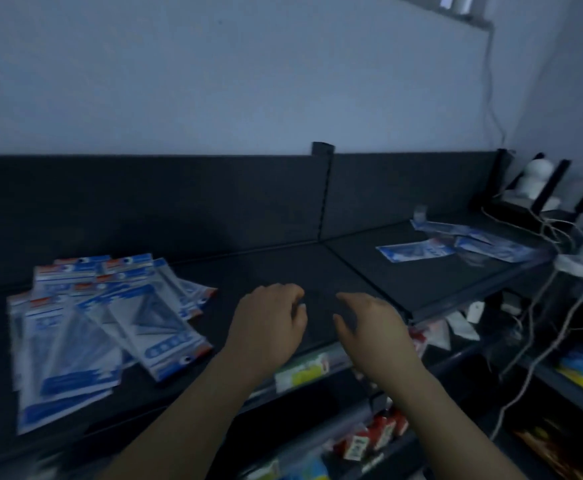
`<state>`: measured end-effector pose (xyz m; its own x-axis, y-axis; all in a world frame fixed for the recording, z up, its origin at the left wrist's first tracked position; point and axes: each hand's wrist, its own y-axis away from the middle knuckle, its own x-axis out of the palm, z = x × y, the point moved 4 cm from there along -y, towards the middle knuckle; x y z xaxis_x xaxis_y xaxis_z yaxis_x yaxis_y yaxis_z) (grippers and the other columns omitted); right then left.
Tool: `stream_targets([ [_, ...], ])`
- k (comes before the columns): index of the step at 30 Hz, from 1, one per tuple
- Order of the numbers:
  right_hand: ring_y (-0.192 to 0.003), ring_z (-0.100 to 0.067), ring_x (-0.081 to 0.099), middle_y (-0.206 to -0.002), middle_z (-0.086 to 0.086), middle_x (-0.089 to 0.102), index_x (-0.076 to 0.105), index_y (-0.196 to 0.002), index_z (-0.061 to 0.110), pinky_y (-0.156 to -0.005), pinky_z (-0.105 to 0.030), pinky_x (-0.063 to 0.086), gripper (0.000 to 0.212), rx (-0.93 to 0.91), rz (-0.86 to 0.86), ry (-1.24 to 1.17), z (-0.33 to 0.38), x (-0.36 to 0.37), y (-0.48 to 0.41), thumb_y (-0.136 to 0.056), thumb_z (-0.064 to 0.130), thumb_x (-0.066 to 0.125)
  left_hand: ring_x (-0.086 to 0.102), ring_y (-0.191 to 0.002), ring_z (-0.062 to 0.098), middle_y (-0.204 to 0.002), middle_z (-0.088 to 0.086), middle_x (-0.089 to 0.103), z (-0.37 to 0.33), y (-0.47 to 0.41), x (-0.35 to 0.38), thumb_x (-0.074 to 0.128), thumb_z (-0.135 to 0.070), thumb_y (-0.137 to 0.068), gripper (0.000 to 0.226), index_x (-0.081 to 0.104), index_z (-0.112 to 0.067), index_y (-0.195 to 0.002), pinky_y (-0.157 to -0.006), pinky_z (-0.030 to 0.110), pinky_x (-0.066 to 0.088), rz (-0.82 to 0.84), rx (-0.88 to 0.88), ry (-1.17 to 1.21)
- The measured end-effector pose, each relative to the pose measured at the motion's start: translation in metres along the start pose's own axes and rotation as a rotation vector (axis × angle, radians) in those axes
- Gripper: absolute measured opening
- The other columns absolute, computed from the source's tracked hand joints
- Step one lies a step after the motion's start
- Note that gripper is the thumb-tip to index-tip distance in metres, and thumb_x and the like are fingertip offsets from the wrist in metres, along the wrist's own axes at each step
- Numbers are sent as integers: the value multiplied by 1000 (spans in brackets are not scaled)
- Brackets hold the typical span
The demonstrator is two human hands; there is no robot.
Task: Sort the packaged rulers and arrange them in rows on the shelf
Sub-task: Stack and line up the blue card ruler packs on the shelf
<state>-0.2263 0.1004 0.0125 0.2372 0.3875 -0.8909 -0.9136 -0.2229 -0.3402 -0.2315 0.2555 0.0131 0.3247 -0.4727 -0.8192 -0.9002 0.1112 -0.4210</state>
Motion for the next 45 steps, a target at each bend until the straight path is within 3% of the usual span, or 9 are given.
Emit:
stream_targets([
  [7, -101, -25, 62, -108, -6, 68, 65, -113, 13, -89, -33, 45, 26, 124, -47, 0, -92, -25, -20, -89, 20, 57, 57, -102, 15, -112, -4, 65, -55, -68, 60, 45, -30, -98, 31, 59, -21, -124, -90, 35, 47, 53, 94, 20],
  [20, -118, -20, 54, -130, -3, 59, 54, -132, 19, -101, -30, 39, 38, 337, -11, 65, -239, -44, -108, -95, 26, 49, 58, -100, 22, -110, 2, 64, -108, -235, 170, 50, -27, -93, 27, 63, -16, -113, -85, 38, 49, 185, 153, 59],
  [27, -117, -21, 55, -130, -4, 59, 53, -133, 18, -97, -29, 41, 39, 445, -3, 67, -307, -43, -141, -95, 24, 49, 49, -107, 26, -115, 7, 54, -117, -299, 232, 47, -28, -95, 24, 56, -14, -111, -86, 37, 45, 352, 105, -21],
  [32, -99, -25, 60, -112, -9, 65, 63, -108, 12, -74, -28, 44, 24, 490, 20, 67, -368, -27, -170, -94, 18, 45, 38, -127, 28, -141, 7, 41, -118, -333, 272, 50, -43, -93, 56, 37, -17, -141, -101, 38, 35, 483, -2, -109],
  [34, -90, -25, 60, -102, -10, 65, 60, -92, 10, -65, -27, 39, 18, 494, 40, 82, -394, -19, -184, -93, 14, 42, 38, -128, 28, -142, 7, 39, -115, -342, 281, 55, -48, -89, 62, 38, -18, -139, -102, 38, 35, 531, -76, -129],
  [36, -87, -26, 57, -100, -11, 62, 55, -82, 9, -65, -28, 37, 17, 458, 71, 106, -413, -13, -197, -91, 8, 41, 47, -118, 28, -131, 9, 47, -108, -350, 287, 64, -51, -81, 52, 50, -15, -116, -92, 36, 42, 538, -143, -98],
  [38, -90, -26, 56, -99, -10, 62, 58, -82, 8, -69, -29, 39, 20, 390, 94, 145, -425, -10, -207, -90, 6, 40, 56, -105, 26, -119, 9, 56, -100, -354, 290, 73, -51, -70, 52, 51, -13, -98, -78, 31, 45, 545, -220, -19],
  [42, -99, -28, 54, -105, -6, 64, 68, -96, 10, -85, -37, 44, 27, 176, 121, 117, -429, -1, -221, -90, 10, 42, 59, -99, 20, -114, 2, 60, -93, -358, 294, 71, -61, -67, 69, 55, -10, -110, -70, 27, 42, 529, -348, -10],
  [45, -103, -24, 54, -111, -5, 66, 69, -107, 13, -91, -34, 42, 34, 36, 155, -92, -418, -2, -225, -91, 1, 42, 58, -96, 20, -111, 1, 60, -98, -360, 293, 63, -58, -77, 53, 55, -15, -105, -74, 26, 40, 471, -408, -13],
])
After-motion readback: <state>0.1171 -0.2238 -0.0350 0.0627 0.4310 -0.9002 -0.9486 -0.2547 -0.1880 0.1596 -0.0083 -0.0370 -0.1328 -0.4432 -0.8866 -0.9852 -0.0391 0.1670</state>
